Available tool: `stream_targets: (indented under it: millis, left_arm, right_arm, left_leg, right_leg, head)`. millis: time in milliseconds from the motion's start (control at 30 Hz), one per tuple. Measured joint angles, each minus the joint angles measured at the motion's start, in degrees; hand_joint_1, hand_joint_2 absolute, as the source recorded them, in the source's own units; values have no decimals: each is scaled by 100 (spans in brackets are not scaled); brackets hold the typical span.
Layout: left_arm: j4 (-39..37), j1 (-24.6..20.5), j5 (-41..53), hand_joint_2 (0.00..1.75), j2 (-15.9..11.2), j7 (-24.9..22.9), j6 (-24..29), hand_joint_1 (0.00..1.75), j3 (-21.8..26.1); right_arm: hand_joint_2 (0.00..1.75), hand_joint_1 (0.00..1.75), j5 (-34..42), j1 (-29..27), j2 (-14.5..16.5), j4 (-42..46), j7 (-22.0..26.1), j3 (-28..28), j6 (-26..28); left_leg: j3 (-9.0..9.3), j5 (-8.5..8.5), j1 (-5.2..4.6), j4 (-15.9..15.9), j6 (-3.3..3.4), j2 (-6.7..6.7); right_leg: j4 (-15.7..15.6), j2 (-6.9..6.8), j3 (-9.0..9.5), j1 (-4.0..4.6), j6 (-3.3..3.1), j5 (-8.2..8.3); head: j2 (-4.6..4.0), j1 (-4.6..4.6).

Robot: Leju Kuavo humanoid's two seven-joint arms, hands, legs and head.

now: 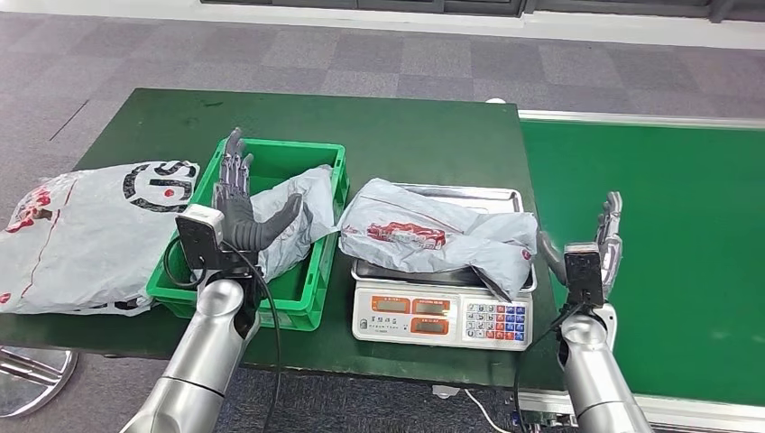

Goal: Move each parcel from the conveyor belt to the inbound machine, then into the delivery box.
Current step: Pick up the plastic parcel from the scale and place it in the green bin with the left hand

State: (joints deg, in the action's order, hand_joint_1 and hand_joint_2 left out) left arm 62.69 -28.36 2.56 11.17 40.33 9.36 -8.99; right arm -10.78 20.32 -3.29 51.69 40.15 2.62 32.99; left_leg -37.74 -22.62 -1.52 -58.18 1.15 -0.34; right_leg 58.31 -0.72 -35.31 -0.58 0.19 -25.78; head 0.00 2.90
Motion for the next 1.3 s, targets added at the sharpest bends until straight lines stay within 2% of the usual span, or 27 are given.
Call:
stream_targets:
  millis: [67,133,233,300,367,433,500,567,667,733,967,1167,1200,1300]
  left_arm:
    - [119,25,51,175,-3,-1,132,0,-47]
    - [298,29,207,175,-15,-2,499,0,-234]
    - [419,-194,708,175,-48,1,1229,0,-936]
    - [173,-522,1135,175,-2,-2,1393,0,-1556]
    - [-208,-814,1472,175,112,-45,1308,0,-1995]
    - [-509,-980,1718,175,207,-164,1207,0,-2215]
    - [-1287,-1310,2234,175,408,-831,786,0,-2606]
    - [-2258,-1675,2693,175,636,-1837,194,0,-3031]
    - [-3108,-1924,2797,175,768,-2949,-349,0,-3259]
    - [-3506,-2048,2810,175,798,-3377,-599,0,-3304]
    - [-4129,-2417,2806,175,822,-3975,-967,0,-3308]
    - [-4311,-2535,2899,175,824,-4217,-981,0,-3308]
    - [-4324,-2543,2905,175,824,-4262,-948,38,-3308]
    - [-4350,-2542,2795,175,819,-4224,-872,168,-3304]
  right_arm:
    - [175,0,-9,1,1,-11,0,-49,33]
    - [175,0,-19,12,0,-41,0,-139,91]
    - [175,0,24,90,0,-144,0,-347,114]
    - [175,0,87,184,4,-237,0,-488,75]
    - [175,0,136,269,10,-311,0,-580,30]
    - [175,0,163,314,14,-351,0,-618,7]
    - [175,0,204,373,16,-421,0,-672,-5]
    - [175,0,240,433,20,-505,0,-726,-11]
    - [175,0,233,462,21,-599,-1,-754,-16]
    - [175,0,200,481,21,-658,-1,-761,-35]
    - [175,0,102,571,21,-825,0,-761,-70]
    - [175,0,73,572,21,-898,0,-761,-71]
    - [175,0,61,571,21,-907,-1,-761,-72]
    - [175,0,28,570,21,-927,-1,-761,-78]
  left_leg:
    - [0,0,0,0,0,1]
    - [-1,1,0,-1,0,0]
    - [-8,3,0,-3,4,-4]
    - [-13,6,0,-6,7,-13]
    - [-14,7,-1,-8,8,-17]
    - [-15,7,-2,-10,9,-16]
    - [-15,6,-4,-13,9,-10]
    - [-16,6,-7,-15,10,3]
    - [-16,6,-8,-15,10,16]
    - [-16,6,-6,-15,9,18]
    - [-15,5,1,-13,5,14]
    - [-15,5,1,-13,5,15]
    - [-15,5,0,-13,5,15]
    - [-15,5,0,-14,6,15]
  right_leg:
    - [0,0,-1,0,0,0]
    - [0,0,-4,0,0,1]
    - [0,-6,-10,0,2,2]
    - [0,-13,-11,-1,5,4]
    - [0,-16,-9,-2,8,6]
    - [0,-15,-9,-3,10,7]
    - [0,-8,-9,-4,15,11]
    - [0,8,-12,-7,19,17]
    - [0,20,-19,-6,19,21]
    - [0,20,-20,-5,18,21]
    - [1,18,-16,2,13,17]
    - [1,18,-15,2,13,17]
    - [1,19,-15,1,13,17]
    - [1,19,-15,1,13,18]
  head:
    - [0,0]
    - [0,0]
    - [0,0]
    - [0,0]
    - [0,1]
    - [0,1]
    - [0,-1]
    - [0,-1]
    - [0,-1]
    - [0,-1]
    - [0,-1]
    - [0,-1]
    - [0,-1]
    - [0,-1]
